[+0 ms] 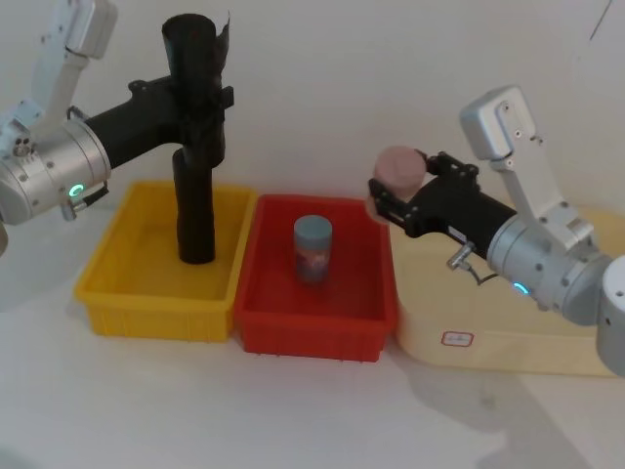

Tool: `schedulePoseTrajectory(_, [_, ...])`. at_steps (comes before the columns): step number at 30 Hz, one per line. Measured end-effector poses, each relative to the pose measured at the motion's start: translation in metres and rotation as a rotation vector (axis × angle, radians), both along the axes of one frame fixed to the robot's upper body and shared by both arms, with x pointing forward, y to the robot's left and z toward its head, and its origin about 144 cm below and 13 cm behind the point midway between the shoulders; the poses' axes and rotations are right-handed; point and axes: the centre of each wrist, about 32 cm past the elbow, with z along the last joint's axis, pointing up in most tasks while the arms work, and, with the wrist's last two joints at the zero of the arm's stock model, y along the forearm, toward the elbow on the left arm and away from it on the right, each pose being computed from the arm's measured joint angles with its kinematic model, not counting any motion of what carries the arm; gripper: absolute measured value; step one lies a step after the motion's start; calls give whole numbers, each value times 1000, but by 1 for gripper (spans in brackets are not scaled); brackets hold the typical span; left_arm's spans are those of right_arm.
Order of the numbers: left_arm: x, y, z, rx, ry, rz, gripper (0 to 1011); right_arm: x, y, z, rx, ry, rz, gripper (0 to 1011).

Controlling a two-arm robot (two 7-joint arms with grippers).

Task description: Pick up the garbage bag with the one hand and transfer it to the other hand.

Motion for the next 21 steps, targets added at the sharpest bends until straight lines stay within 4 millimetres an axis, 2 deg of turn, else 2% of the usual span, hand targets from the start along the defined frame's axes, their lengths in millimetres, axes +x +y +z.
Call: schedulePoseTrajectory(21, [18,-8,-5,-18,-9,-73,402,-9,-16,-6,-68,-65,-315,666])
